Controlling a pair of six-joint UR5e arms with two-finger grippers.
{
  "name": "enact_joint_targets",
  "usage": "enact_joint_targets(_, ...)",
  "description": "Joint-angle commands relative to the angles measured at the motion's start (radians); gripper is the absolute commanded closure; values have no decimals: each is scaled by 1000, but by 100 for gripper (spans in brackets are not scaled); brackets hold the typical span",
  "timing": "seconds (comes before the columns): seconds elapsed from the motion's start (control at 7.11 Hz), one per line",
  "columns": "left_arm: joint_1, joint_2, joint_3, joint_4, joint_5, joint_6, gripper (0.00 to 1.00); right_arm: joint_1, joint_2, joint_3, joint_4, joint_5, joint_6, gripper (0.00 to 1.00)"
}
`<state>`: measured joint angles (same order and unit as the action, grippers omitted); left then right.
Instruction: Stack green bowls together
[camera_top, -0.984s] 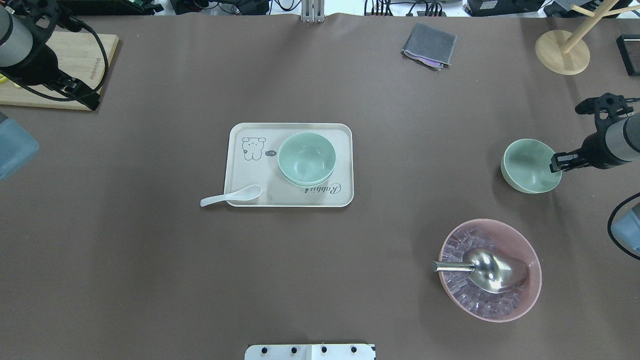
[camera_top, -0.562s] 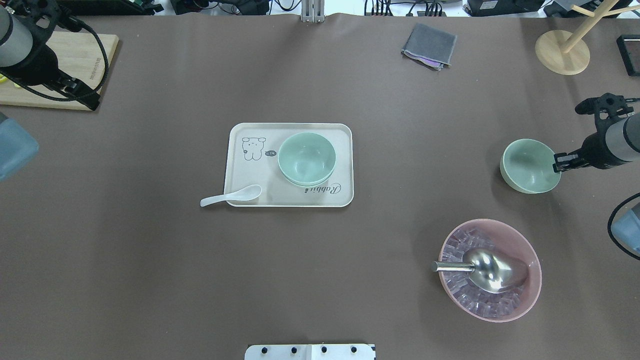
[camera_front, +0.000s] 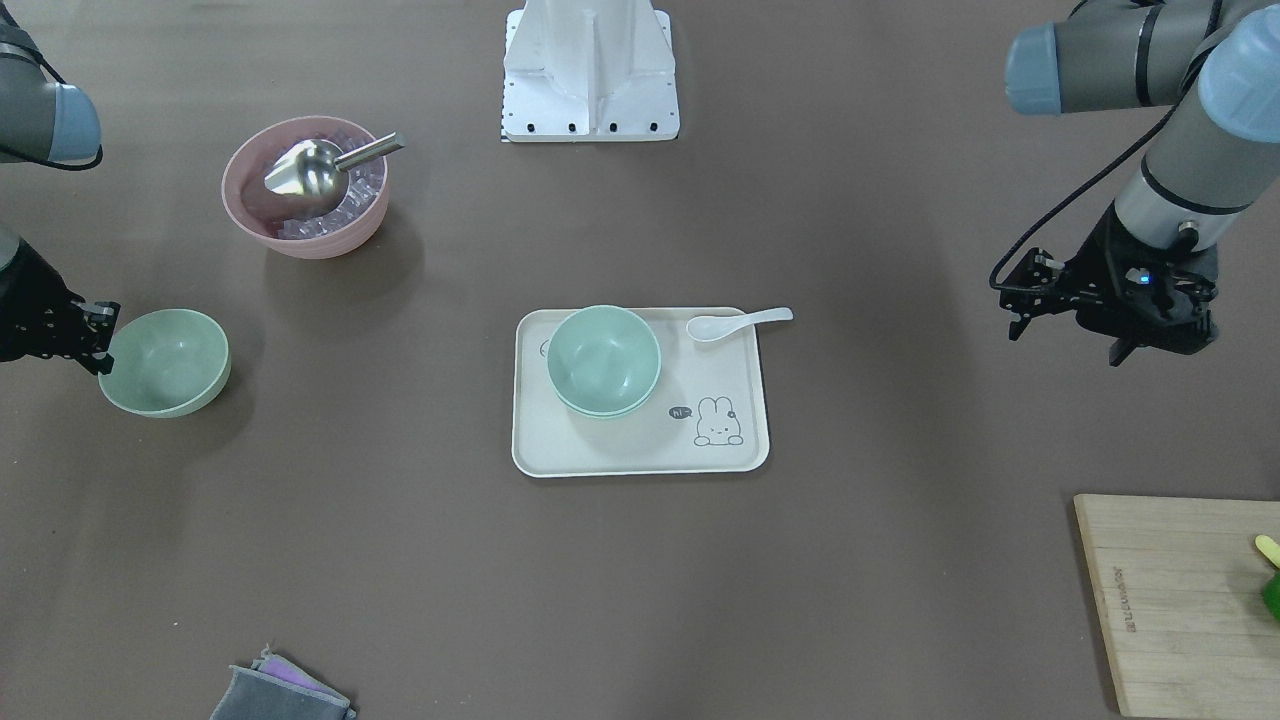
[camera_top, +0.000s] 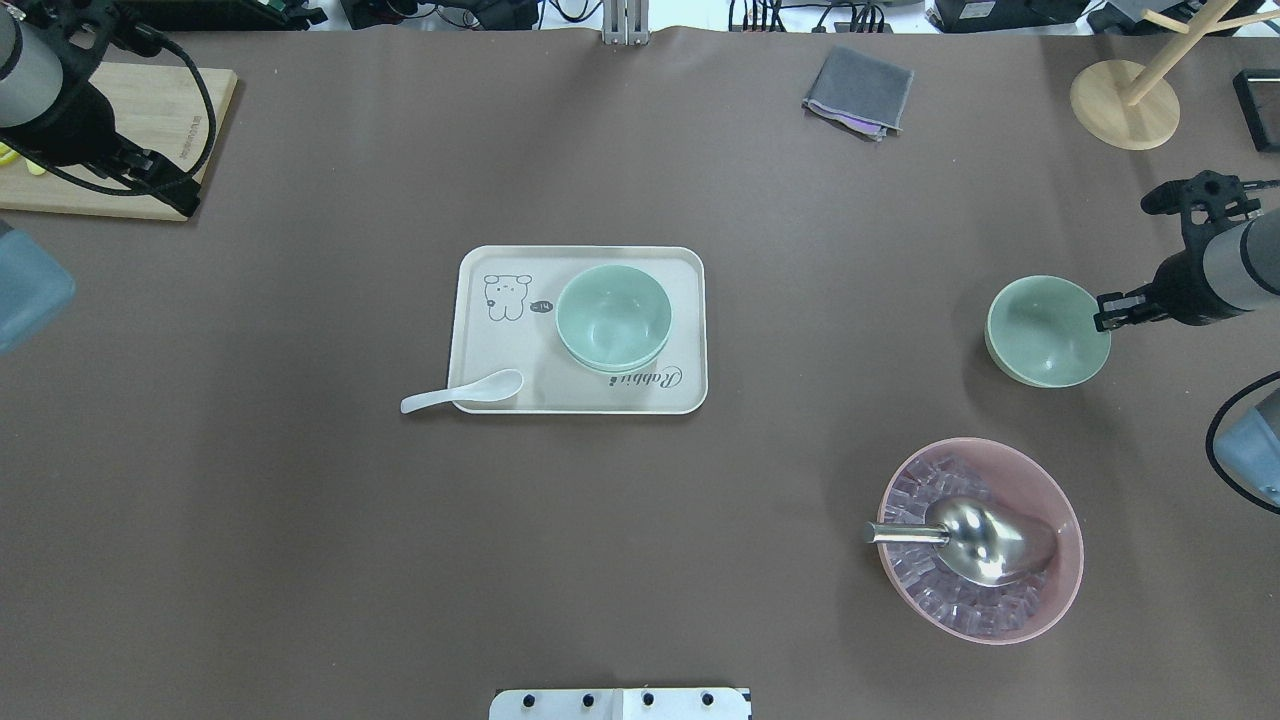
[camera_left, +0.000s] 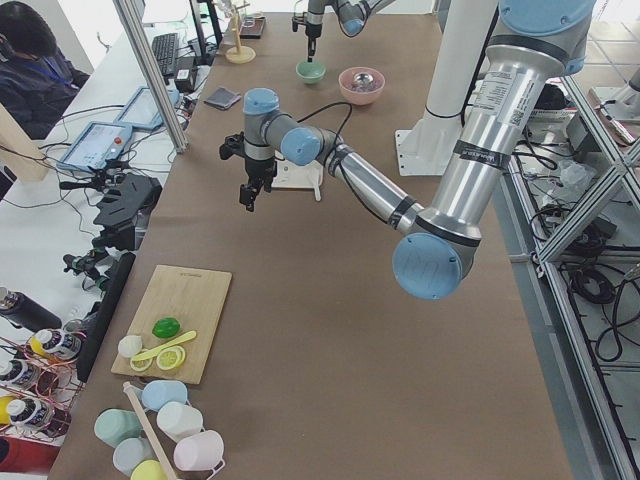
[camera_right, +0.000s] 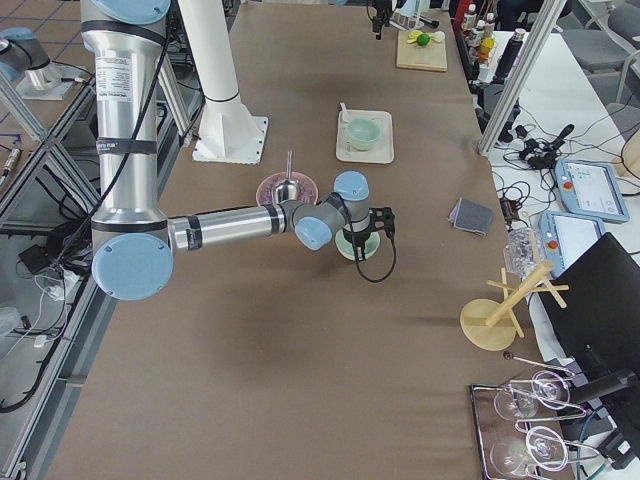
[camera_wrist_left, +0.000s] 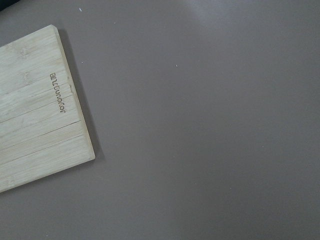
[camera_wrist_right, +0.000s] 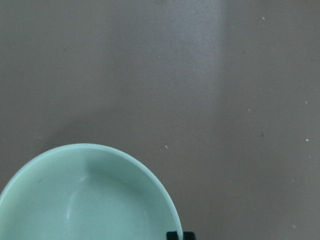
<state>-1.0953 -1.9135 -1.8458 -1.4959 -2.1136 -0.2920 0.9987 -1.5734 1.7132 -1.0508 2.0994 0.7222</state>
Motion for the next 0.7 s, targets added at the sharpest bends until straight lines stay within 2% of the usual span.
enact_joint_targets(0.0,-66,67,23,18,-133,8,2,40,89,32,-98,51,43,100)
enact_joint_targets(0.14,-84,112,81,11,-196,8,2,40,125,66,-168,51,45,100)
enact_joint_targets(0.28,-142,166,74,9,-189,16,2,40,181,97,-258,51,55,100)
enact_joint_targets(0.42,-203,174,103,31,-189,90,2,29,266,121,-355,56,128,100)
enact_joint_targets(0.56,-289,212,131,89,-186,296,2,-20,323,140,-391,50,211,100)
